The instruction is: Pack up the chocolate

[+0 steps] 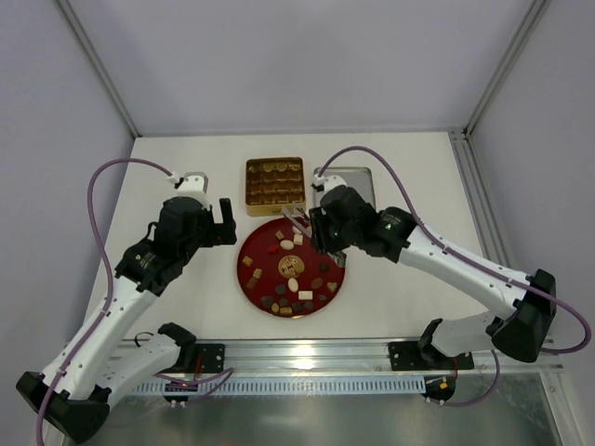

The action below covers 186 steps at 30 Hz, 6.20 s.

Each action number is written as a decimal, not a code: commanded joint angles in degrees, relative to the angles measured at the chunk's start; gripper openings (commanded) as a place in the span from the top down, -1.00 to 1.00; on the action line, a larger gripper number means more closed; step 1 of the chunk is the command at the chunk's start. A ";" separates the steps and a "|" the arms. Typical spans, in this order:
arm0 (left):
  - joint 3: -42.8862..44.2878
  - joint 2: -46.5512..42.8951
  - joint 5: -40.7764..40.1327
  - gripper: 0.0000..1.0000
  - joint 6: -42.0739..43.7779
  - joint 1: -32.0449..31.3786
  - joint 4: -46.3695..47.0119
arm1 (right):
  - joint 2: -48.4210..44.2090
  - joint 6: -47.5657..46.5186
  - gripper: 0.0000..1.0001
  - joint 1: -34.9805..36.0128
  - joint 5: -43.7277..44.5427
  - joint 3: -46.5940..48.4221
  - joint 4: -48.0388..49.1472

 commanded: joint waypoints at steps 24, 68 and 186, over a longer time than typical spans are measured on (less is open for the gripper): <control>0.00 0.58 -0.43 -0.99 0.49 -0.10 1.87 | -2.16 11.35 0.10 13.00 3.44 -9.71 -7.61; 0.00 0.23 -0.43 -0.99 0.49 -0.01 1.79 | 2.24 7.83 0.36 13.26 6.61 -0.75 -11.73; 0.08 1.02 -0.08 -0.99 0.23 0.08 1.70 | -11.56 12.05 0.12 7.73 3.36 -14.90 -14.99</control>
